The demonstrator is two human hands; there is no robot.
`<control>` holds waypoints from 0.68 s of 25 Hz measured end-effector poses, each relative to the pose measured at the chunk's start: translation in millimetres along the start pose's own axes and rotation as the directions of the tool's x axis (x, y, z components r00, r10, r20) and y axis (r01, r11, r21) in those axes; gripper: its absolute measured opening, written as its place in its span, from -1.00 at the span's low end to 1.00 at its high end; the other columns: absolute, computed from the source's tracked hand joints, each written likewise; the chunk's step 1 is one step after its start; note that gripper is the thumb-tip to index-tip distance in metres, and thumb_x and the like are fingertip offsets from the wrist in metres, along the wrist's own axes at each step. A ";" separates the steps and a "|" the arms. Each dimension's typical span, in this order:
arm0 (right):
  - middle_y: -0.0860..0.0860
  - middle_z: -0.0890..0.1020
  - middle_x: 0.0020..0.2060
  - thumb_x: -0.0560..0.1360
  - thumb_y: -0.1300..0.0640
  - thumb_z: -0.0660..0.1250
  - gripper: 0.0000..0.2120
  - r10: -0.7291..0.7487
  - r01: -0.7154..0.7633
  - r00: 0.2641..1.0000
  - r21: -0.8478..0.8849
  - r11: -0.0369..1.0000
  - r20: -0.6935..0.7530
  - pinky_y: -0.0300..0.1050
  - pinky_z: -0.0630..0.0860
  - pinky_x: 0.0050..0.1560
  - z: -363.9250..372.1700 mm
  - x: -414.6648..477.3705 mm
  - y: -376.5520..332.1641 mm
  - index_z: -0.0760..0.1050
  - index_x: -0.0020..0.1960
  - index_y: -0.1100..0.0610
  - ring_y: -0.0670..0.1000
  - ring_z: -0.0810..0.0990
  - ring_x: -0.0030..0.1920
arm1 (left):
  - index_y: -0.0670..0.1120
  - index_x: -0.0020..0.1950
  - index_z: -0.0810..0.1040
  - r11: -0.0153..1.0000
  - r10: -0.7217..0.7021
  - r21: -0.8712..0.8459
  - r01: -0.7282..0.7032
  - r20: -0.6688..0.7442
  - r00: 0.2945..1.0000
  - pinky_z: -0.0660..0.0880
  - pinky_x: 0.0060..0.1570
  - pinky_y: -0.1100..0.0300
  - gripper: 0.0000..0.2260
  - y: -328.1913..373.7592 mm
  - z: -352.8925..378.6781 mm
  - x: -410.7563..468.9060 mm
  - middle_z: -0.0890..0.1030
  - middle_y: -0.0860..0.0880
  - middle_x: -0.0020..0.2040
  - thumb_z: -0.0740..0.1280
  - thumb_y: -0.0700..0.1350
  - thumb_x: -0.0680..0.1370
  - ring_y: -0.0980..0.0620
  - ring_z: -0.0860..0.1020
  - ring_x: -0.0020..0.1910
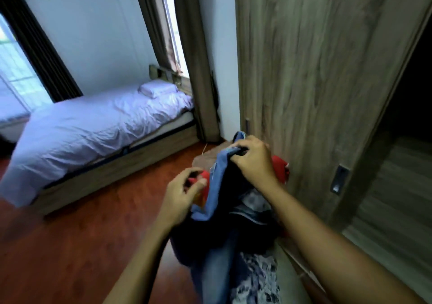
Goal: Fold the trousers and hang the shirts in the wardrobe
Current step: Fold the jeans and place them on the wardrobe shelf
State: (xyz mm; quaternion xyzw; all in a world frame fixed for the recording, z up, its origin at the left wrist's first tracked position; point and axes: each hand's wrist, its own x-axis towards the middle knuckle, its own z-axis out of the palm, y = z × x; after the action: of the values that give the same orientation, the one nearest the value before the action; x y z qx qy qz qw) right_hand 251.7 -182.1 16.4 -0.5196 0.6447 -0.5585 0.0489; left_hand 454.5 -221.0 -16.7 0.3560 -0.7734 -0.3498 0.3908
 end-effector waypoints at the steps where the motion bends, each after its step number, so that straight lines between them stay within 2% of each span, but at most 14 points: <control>1: 0.01 0.60 -0.29 0.28 0.26 0.43 -0.81 -0.041 0.041 0.999 0.001 0.999 -0.011 -0.35 0.40 -0.24 -2.9 5.3 -16.5 0.72 -0.15 0.10 -0.09 0.55 -0.28 | 0.12 0.18 0.56 0.996 0.063 0.058 -0.067 0.055 0.996 0.46 -0.02 0.39 -0.62 21.1 4.2 2.3 0.64 0.26 0.03 0.43 0.16 0.39 0.32 0.57 -0.04; 3: -0.09 0.60 -0.29 0.29 0.34 0.45 -0.77 -0.072 0.073 0.997 0.065 0.995 -0.018 -0.50 0.39 -0.19 -11.0 12.1 -45.8 0.73 -0.13 0.09 -0.20 0.56 -0.28 | 0.09 0.28 0.53 0.975 0.153 0.154 -0.161 0.063 0.986 0.48 0.05 0.37 -0.45 51.5 2.7 17.6 0.63 0.20 0.10 0.52 0.17 0.33 0.28 0.58 0.05; 4: -0.12 0.63 -0.27 0.29 0.37 0.45 -0.74 -0.081 0.082 0.997 0.114 0.990 -0.008 -0.49 0.43 -0.12 -16.5 12.9 -57.3 0.73 -0.11 0.10 -0.26 0.59 -0.26 | 0.02 0.25 0.57 0.961 0.195 0.194 -0.194 0.019 0.981 0.50 0.02 0.29 -0.51 61.9 0.3 24.1 0.66 0.12 0.05 0.49 0.09 0.35 0.18 0.62 0.01; 6: -0.08 0.71 -0.13 0.34 0.41 0.43 -0.68 -0.106 0.093 0.993 0.217 0.972 0.050 -0.35 0.52 0.04 -31.5 13.7 -70.9 0.71 0.01 0.12 -0.26 0.66 -0.09 | -0.07 0.06 0.65 0.949 0.245 0.219 -0.225 -0.065 0.967 0.51 -0.12 0.14 -0.73 67.8 -1.1 40.3 0.68 -0.01 -0.14 0.38 -0.11 0.37 0.06 0.63 -0.18; 7: -0.02 0.72 -0.04 0.39 0.42 0.43 -0.66 -0.107 0.081 0.991 0.265 0.961 0.085 -0.28 0.54 0.11 -40.0 16.1 -71.1 0.68 0.10 0.13 -0.20 0.67 0.01 | -0.07 -0.05 0.65 0.958 0.229 0.203 -0.203 -0.111 0.967 0.47 -0.20 0.13 -0.84 70.3 -1.9 47.1 0.65 0.00 -0.24 0.36 -0.18 0.40 0.12 0.58 -0.28; 8: 0.04 0.71 0.03 0.43 0.42 0.41 -0.63 -0.100 0.066 0.990 0.296 0.953 0.101 -0.24 0.55 0.16 -51.3 17.8 -69.7 0.63 0.19 0.15 -0.12 0.67 0.07 | -0.04 -0.18 0.62 0.974 0.188 0.160 -0.163 -0.152 0.970 0.42 -0.28 0.17 -0.88 74.4 -3.2 52.8 0.58 0.05 -0.34 0.35 -0.24 0.44 0.18 0.50 -0.37; 9: 0.10 0.70 0.06 0.46 0.42 0.38 -0.60 -0.080 0.041 0.992 0.333 0.942 0.103 -0.22 0.55 0.19 -61.9 18.8 -64.0 0.58 0.25 0.14 -0.06 0.67 0.09 | -0.01 -0.30 0.53 0.990 0.133 0.080 -0.120 -0.194 0.972 0.34 -0.34 0.19 -0.78 76.7 -3.3 59.7 0.48 0.08 -0.42 0.32 -0.28 0.48 0.21 0.42 -0.44; 11: 0.09 0.67 0.10 0.50 0.46 0.29 -0.49 -0.009 -0.008 0.998 0.262 0.965 0.067 -0.19 0.54 0.23 -80.4 15.6 -40.6 0.51 0.32 0.02 -0.05 0.65 0.13 | -0.01 -0.38 0.38 0.997 0.037 -0.054 -0.051 -0.231 0.972 0.28 -0.35 0.19 -0.67 82.9 -6.6 69.9 0.37 0.11 -0.44 0.25 -0.29 0.54 0.25 0.30 -0.48; 13: 0.02 0.58 0.25 0.46 0.53 0.21 -0.32 0.132 -0.139 0.989 0.100 0.985 0.070 -0.13 0.57 0.21 -94.9 4.0 -2.8 0.43 0.35 -0.14 -0.09 0.58 0.19 | -0.04 -0.36 0.38 0.987 0.008 -0.156 -0.043 -0.219 0.976 0.30 -0.36 0.19 -0.68 93.5 -11.8 78.8 0.40 0.10 -0.41 0.20 -0.29 0.58 0.27 0.30 -0.47; 15: -0.02 0.42 0.38 0.46 0.54 0.22 -0.21 0.336 -0.340 0.925 -0.007 0.940 0.178 -0.11 0.62 0.06 -99.3 -16.1 37.4 0.28 0.46 -0.17 -0.10 0.54 0.14 | -0.05 -0.31 0.42 0.966 -0.010 -0.254 -0.046 -0.217 0.976 0.33 -0.36 0.21 -0.71 107.0 -16.6 86.0 0.44 0.05 -0.39 0.17 -0.29 0.59 0.22 0.35 -0.45; 17: 0.06 0.40 0.41 0.51 0.46 0.26 -0.26 0.450 -0.434 0.823 -0.128 0.892 0.346 -0.23 0.61 0.05 -95.1 -51.1 52.8 0.15 0.54 -0.05 -0.12 0.57 0.08 | -0.08 -0.28 0.44 0.956 -0.005 -0.286 -0.068 -0.248 0.969 0.33 -0.44 0.29 -0.74 123.9 -21.3 92.5 0.46 0.02 -0.38 0.16 -0.28 0.59 0.19 0.37 -0.44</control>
State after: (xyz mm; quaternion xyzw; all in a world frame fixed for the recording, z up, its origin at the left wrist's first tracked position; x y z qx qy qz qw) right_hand 181.3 -90.1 -15.4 -0.4518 0.7388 -0.4110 0.2849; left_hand 397.5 -240.7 127.3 0.3225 -0.6641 -0.4072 0.5377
